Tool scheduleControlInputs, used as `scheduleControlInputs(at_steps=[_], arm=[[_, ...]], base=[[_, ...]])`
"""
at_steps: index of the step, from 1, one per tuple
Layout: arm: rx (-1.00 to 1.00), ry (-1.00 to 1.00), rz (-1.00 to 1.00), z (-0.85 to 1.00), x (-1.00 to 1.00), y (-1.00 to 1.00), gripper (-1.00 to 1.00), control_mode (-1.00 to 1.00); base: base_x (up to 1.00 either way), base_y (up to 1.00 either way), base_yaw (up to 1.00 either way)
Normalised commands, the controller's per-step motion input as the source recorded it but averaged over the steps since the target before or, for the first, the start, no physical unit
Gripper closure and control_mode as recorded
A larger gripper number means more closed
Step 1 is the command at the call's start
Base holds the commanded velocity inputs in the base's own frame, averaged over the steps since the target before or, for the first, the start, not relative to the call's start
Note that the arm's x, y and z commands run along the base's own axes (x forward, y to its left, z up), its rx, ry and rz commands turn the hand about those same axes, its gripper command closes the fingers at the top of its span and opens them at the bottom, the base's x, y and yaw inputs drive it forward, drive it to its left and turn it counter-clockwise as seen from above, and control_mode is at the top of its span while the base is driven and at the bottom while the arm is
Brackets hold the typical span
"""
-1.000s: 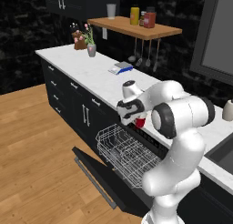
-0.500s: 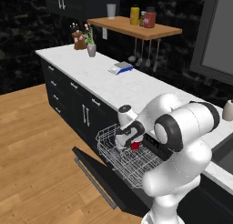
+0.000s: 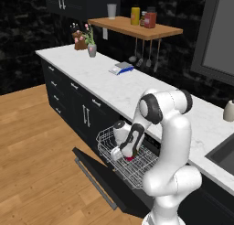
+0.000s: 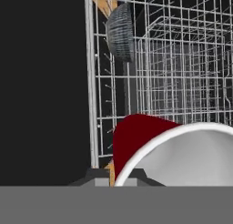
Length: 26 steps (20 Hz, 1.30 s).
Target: Pick up the cup and bowl from the counter, place them in the dishwasher, and close the dishwasher door.
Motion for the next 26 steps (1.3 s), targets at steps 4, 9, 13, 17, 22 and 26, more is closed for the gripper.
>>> scheduleControlInputs(at_steps=[4,9,13,17,22,26], arm=[[-0.10,-0.05,-0.09,-0.75,0.62,0.00,1.00,-1.00],[-0.12,-0.03,-0.12,-0.70,0.55,0.00,1.00,-1.00],[-0.06,0.00,-0.11,-0.55,0.58,0.00,1.00,-1.00],[-0.03,0.00,-0.11,-0.56,0.50,0.00,1.00,-1.00],[0.00,0.01,-0.09,-0.51,0.43,0.00,1.00,-1.00],[0.00,0.06,-0.04,-0.64,0.07,0.00,1.00,-1.00]], base=[[0.00,0.00,0.00],[0.00,0.00,0.00],[0.00,0.00,0.00],[0.00,0.00,0.00],[0.00,0.00,0.00],[0.00,0.00,0.00]])
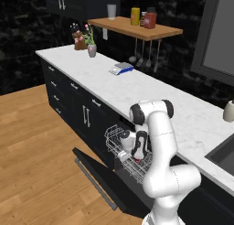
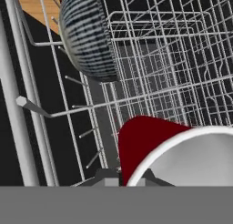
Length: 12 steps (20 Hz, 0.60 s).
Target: Pick up the cup and bowl from the counter, place them in the dishwasher, and close the dishwasher door.
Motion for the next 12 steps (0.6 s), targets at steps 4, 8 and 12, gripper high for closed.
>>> scheduleControlInputs(at_steps=[4,8,12], arm=[[0.00,0.09,-0.01,-0.70,-0.25,0.33,-1.00,-1.00],[0.00,0.00,-0.01,-0.30,-0.64,0.33,-1.00,-1.00],[0.00,-0.04,-0.04,0.37,-0.59,0.08,-1.00,-1.00]], base=[[0.00,0.00,0.00],[0.00,0.00,0.00],[0.00,0.00,0.00]])
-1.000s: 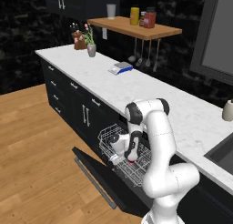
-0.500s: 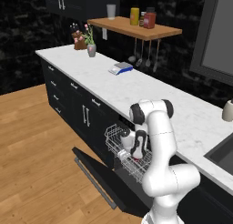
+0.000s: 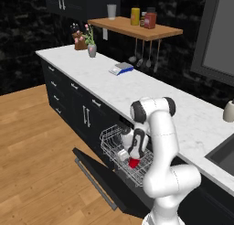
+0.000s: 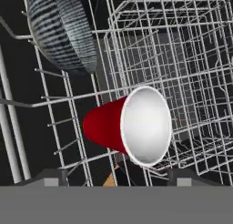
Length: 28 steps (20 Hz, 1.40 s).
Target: Pick up the cup and bowl from the counter, place them in the dishwasher, and close the dishwasher door.
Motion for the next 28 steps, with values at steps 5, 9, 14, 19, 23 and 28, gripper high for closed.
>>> scheduleControlInputs(at_steps=[5,9,14,19,23,28], arm=[[0.02,-0.15,-0.06,0.93,-0.69,0.13,-1.00,-1.00],[0.04,-0.15,-0.04,1.00,-0.55,0.41,-1.00,-1.00],[0.01,-0.04,0.00,1.00,-0.66,0.69,-1.00,-1.00],[0.00,0.01,0.00,1.00,-0.49,0.87,-1.00,-1.00],[0.00,0.08,0.00,1.00,-0.28,0.90,-1.00,-1.00],[-0.02,0.15,0.00,1.00,-0.06,0.95,-1.00,-1.00]], base=[[0.00,0.00,0.00],[0.00,0.00,0.00],[0.00,0.00,0.00],[0.00,0.00,0.00],[0.00,0.00,0.00],[0.00,0.00,0.00]])
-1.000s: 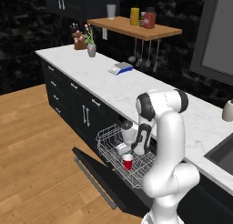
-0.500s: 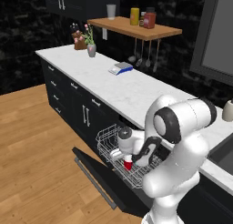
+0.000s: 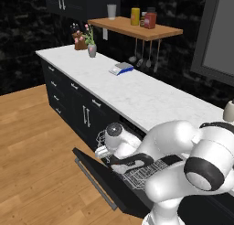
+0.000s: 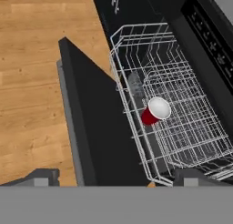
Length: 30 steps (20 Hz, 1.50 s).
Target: Pick up the cup and bowl from the counter, place them in the dishwasher, and close the dishwasher door.
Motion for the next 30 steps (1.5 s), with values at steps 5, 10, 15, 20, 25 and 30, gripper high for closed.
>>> scheduleControlInputs(at_steps=[5,10,15,20,25,30], arm=[[-0.20,0.07,-0.02,0.66,-0.09,0.94,-1.00,-1.00],[-0.44,0.00,-0.04,0.01,-0.26,1.00,-1.00,-1.00],[-0.52,0.02,-0.06,-0.29,-0.21,0.93,-1.00,-1.00],[-0.46,0.06,-0.07,-0.79,-0.04,0.80,-1.00,-1.00],[-0.42,0.00,-0.13,-1.00,0.01,0.39,-1.00,-1.00],[-0.43,-0.04,-0.12,-0.95,0.00,0.57,-1.00,-1.00]], base=[[0.00,0.00,0.00],[0.00,0.00,0.00],[0.00,0.00,0.00],[0.00,0.00,0.00],[0.00,0.00,0.00],[0.00,0.00,0.00]])
